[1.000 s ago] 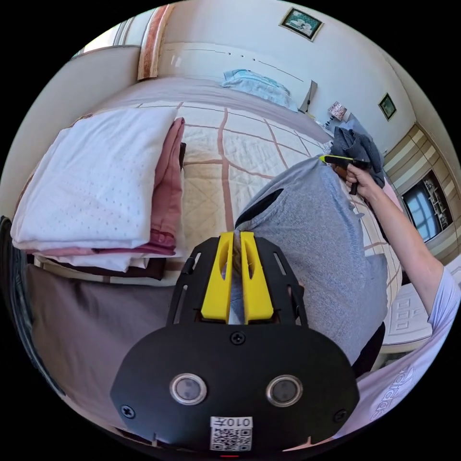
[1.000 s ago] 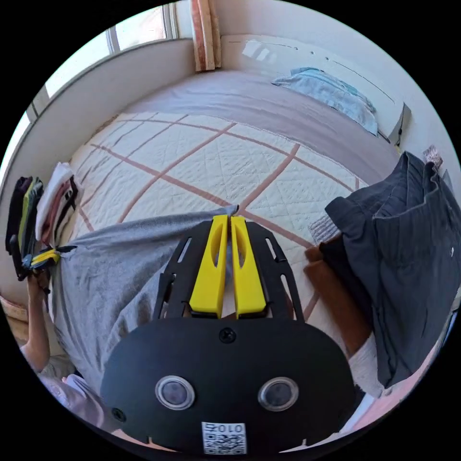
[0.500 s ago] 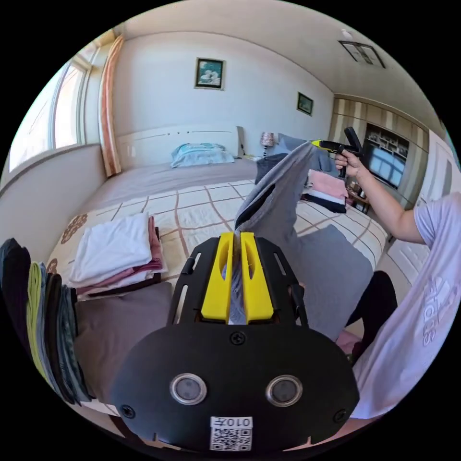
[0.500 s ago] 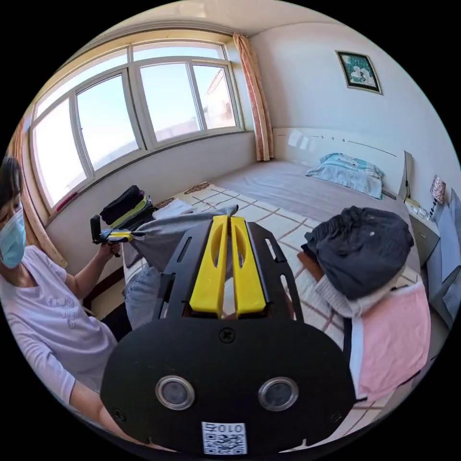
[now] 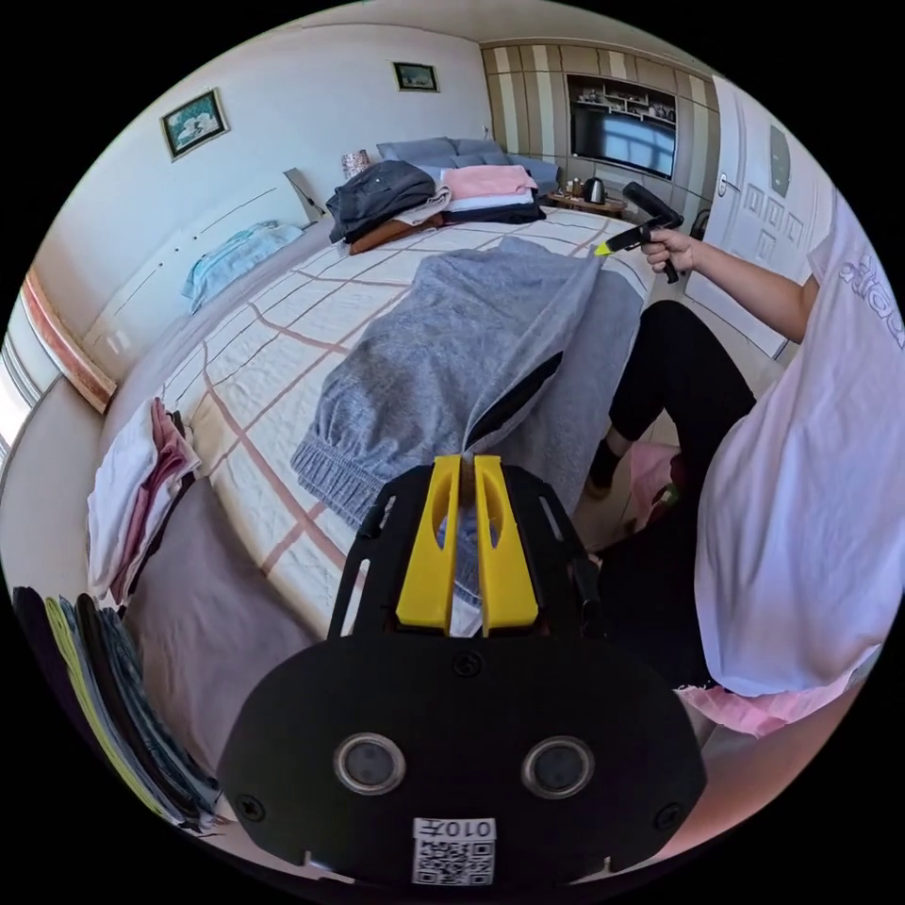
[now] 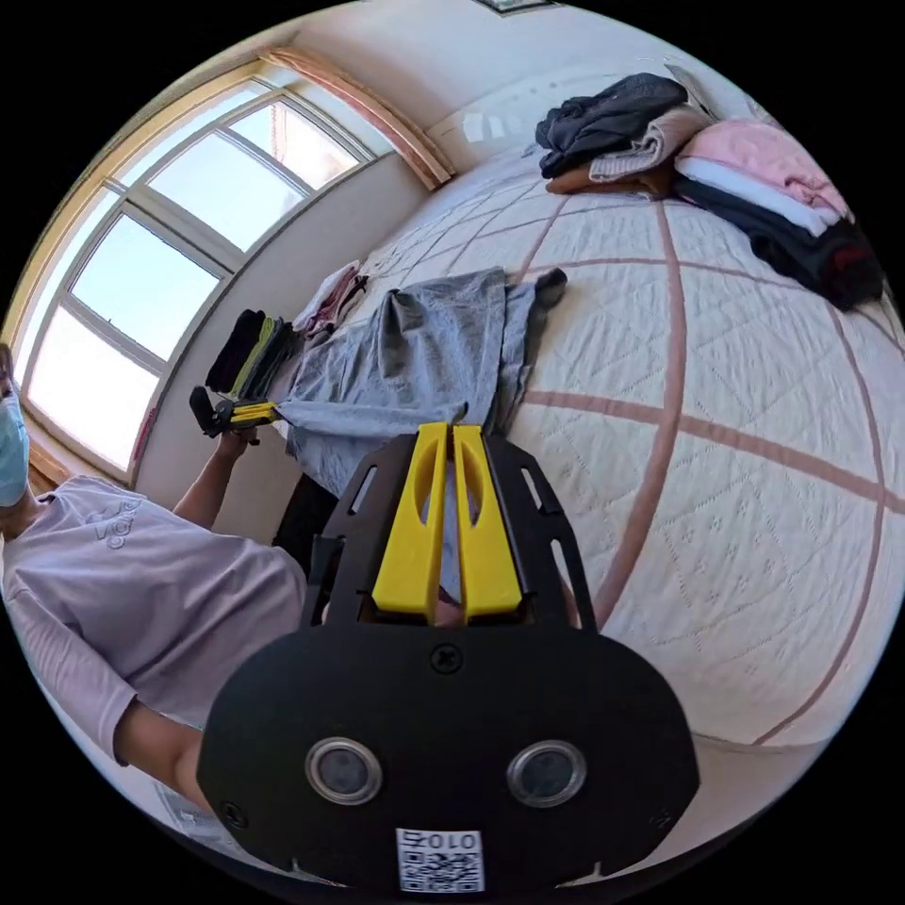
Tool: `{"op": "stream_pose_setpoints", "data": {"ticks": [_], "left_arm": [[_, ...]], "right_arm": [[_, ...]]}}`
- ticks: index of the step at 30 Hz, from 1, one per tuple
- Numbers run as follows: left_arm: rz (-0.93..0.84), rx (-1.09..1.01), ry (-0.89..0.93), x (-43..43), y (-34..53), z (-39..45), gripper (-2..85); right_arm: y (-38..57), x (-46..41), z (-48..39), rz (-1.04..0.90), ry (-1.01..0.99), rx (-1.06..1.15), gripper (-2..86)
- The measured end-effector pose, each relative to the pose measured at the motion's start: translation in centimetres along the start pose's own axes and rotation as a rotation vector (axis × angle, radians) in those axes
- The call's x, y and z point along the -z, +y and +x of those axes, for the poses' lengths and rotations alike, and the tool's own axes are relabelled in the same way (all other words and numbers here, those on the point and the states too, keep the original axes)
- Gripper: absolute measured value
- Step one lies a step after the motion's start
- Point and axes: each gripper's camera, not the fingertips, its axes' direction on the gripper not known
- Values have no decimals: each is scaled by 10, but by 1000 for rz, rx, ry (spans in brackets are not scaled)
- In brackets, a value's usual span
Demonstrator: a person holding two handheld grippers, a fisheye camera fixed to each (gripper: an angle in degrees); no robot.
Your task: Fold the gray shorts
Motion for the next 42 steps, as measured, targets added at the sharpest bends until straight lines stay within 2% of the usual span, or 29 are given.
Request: {"op": "stream_pose_setpoints", "data": {"ticks": [3,5,9,11,14,20,23,26,31,34,38,42], "left_arm": [[64,3,-70,38,-8,2,7],[92,-28,-80,55,-6,12,7],[24,-54,-20,39,2,33,7],[-54,-79,-6,16,2,50,7],[-88,-77,-31,5,-1,59,8],[-19,-45,-42,27,-2,65,14],[-71,-80,-67,18,-1,81,25],[-118,-80,-78,5,5,92,40],[-103,-40,-55,17,20,95,53],[-105,-17,0,27,39,97,57],[-96,68,75,38,64,89,56],[-36,213,-64,51,63,64,52]], "right_arm": [[8,28,-35,95,44,159,35],[24,25,-41,57,86,196,35],[67,-21,-13,-160,84,114,35],[77,-33,-9,-192,96,91,35],[81,-29,-9,-128,95,88,34],[86,-12,-25,-90,125,168,31],[95,-25,-25,-123,183,181,30],[103,-36,-18,-176,174,144,39],[119,-15,-12,-124,218,86,68],[106,9,-11,-53,237,67,67],[44,22,-19,75,315,69,68],[-49,-22,-8,-15,298,34,70]]}}
